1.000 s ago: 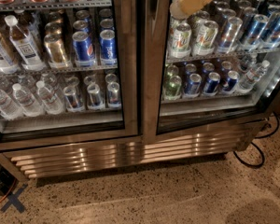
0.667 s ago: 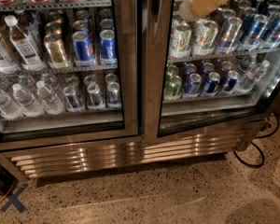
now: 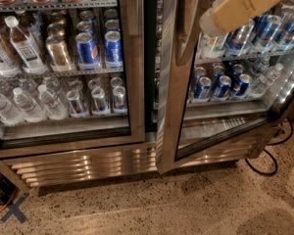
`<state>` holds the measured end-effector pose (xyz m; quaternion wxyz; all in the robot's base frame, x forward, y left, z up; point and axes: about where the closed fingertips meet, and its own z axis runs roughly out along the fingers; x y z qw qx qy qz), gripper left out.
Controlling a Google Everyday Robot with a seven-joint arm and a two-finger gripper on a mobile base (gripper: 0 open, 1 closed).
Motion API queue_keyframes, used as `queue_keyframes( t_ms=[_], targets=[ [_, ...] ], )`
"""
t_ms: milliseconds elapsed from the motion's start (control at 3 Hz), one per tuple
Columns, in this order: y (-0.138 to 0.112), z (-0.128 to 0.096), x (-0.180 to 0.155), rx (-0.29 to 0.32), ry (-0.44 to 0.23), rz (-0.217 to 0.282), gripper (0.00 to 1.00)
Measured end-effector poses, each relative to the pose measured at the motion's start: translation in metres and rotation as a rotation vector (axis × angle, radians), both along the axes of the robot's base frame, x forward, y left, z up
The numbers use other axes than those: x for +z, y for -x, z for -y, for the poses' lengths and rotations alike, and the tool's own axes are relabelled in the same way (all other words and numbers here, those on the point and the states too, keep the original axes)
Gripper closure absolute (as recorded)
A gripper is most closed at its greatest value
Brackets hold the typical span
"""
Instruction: Open right fridge door
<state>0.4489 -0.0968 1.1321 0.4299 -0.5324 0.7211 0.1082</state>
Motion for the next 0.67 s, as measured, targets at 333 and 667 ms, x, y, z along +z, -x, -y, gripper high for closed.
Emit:
queue_keyframes(
  t_ms=[333, 667],
  targets=[
    [-0.004, 0.005, 0.001, -0.023, 0.003, 0.002, 0.00],
    [0.031, 0.016, 0.005, -0.100, 0.031, -0.001, 0.00]
  ],
)
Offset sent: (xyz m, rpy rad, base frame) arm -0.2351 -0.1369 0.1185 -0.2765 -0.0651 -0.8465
